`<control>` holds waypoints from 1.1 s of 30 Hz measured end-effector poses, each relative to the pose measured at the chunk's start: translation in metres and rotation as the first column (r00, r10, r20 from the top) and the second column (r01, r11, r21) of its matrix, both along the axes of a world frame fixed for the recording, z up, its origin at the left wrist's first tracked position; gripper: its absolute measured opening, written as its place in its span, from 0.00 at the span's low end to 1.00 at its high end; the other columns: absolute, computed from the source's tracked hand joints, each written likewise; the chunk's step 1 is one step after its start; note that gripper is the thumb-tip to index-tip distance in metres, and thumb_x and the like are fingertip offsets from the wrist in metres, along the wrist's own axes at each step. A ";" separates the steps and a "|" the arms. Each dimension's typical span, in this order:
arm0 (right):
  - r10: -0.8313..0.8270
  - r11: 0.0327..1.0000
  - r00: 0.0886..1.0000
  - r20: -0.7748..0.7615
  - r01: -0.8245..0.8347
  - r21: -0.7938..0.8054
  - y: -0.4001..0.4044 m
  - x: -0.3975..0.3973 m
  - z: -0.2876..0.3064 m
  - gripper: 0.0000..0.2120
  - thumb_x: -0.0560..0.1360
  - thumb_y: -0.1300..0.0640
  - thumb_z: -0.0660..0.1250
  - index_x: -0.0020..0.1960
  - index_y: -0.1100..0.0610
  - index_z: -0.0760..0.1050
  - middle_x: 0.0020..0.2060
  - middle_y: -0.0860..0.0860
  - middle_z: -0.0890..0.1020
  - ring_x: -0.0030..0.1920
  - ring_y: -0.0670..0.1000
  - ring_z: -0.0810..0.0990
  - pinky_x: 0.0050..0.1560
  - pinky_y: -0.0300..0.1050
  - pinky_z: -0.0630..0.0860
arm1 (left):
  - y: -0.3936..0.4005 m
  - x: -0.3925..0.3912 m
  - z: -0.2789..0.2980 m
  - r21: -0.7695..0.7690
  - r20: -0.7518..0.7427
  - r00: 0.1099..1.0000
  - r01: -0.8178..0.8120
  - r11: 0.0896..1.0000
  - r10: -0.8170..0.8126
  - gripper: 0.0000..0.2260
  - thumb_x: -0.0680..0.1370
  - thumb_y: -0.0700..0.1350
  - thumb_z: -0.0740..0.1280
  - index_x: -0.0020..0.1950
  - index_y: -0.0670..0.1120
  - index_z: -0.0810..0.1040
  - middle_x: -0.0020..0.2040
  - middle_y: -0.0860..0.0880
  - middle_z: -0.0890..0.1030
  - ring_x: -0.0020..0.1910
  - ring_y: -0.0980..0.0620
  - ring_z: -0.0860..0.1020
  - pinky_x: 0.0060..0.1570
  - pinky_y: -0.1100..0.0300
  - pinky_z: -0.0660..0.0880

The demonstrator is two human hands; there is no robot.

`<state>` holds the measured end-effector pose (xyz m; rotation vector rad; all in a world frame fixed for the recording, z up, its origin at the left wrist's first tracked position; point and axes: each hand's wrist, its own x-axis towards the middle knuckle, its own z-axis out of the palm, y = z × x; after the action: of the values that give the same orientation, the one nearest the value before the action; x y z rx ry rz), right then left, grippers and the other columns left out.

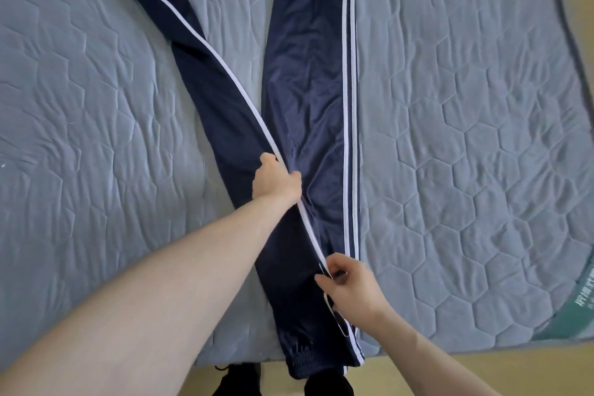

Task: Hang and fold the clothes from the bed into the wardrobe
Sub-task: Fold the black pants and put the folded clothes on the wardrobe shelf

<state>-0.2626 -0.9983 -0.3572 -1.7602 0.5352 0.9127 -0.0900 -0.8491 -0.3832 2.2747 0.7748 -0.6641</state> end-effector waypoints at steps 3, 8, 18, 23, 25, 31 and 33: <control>-0.157 0.987 0.988 -0.016 0.157 0.040 -0.010 -0.009 0.015 0.10 0.78 0.61 0.71 0.43 0.58 0.71 0.27 0.51 0.71 0.28 0.50 0.71 0.32 0.44 0.78 | -0.024 -0.011 0.011 -0.126 0.272 0.962 0.026 0.992 0.010 0.19 0.79 0.43 0.68 0.69 0.48 0.71 0.44 0.53 0.80 0.46 0.50 0.80 0.47 0.57 0.74; -0.273 0.962 0.962 -0.024 0.273 -0.013 -0.015 -0.031 0.015 0.07 0.77 0.64 0.70 0.43 0.58 0.74 0.33 0.54 0.75 0.32 0.51 0.74 0.30 0.47 0.80 | -0.066 -0.018 0.023 -0.133 0.532 0.811 0.363 0.922 -0.242 0.22 0.79 0.38 0.64 0.73 0.46 0.74 0.41 0.55 0.76 0.44 0.51 0.77 0.55 0.55 0.76; -0.240 0.971 0.966 -0.100 0.240 -0.008 -0.021 -0.013 0.012 0.06 0.76 0.71 0.62 0.45 0.62 0.71 0.28 0.54 0.72 0.24 0.52 0.69 0.27 0.46 0.69 | -0.015 -0.009 -0.004 0.048 0.070 0.998 0.005 0.999 -0.008 0.08 0.79 0.48 0.66 0.56 0.48 0.71 0.51 0.49 0.81 0.48 0.44 0.79 0.46 0.51 0.76; -0.244 0.967 0.965 -0.102 0.249 0.048 -0.018 -0.012 0.015 0.19 0.71 0.75 0.58 0.47 0.55 0.80 0.31 0.48 0.79 0.31 0.47 0.75 0.33 0.42 0.72 | -0.035 -0.014 0.017 0.064 0.498 0.830 0.255 0.965 -0.253 0.05 0.79 0.48 0.63 0.54 0.52 0.70 0.39 0.53 0.77 0.38 0.46 0.78 0.37 0.50 0.73; -0.233 0.972 0.966 -0.112 0.234 -0.011 -0.017 -0.016 0.011 0.23 0.70 0.73 0.59 0.50 0.49 0.82 0.34 0.47 0.83 0.35 0.48 0.80 0.36 0.44 0.74 | -0.051 -0.013 0.020 0.100 0.573 0.729 0.393 0.914 -0.376 0.06 0.79 0.47 0.63 0.56 0.51 0.72 0.44 0.52 0.79 0.40 0.46 0.78 0.37 0.50 0.73; -0.210 0.945 0.951 -0.228 0.137 -0.298 -0.014 -0.013 0.002 0.13 0.71 0.61 0.65 0.53 0.50 0.73 0.40 0.47 0.83 0.41 0.49 0.82 0.43 0.47 0.79 | -0.071 0.002 0.003 -0.021 0.230 0.713 0.684 0.730 -0.662 0.14 0.81 0.58 0.65 0.62 0.53 0.78 0.55 0.53 0.80 0.55 0.48 0.79 0.52 0.51 0.77; -0.184 0.916 0.971 -0.155 0.113 -0.384 -0.015 -0.002 0.003 0.16 0.71 0.56 0.70 0.54 0.48 0.68 0.45 0.44 0.81 0.45 0.47 0.80 0.43 0.45 0.75 | -0.060 0.012 0.001 -0.052 0.236 0.828 0.533 0.844 -0.509 0.12 0.78 0.59 0.67 0.56 0.54 0.79 0.51 0.55 0.80 0.53 0.50 0.80 0.53 0.52 0.77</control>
<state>-0.2647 -1.0134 -0.3542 -1.9466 1.0097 0.9172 -0.0780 -0.9088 -0.3820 2.4075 -0.0095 -0.6645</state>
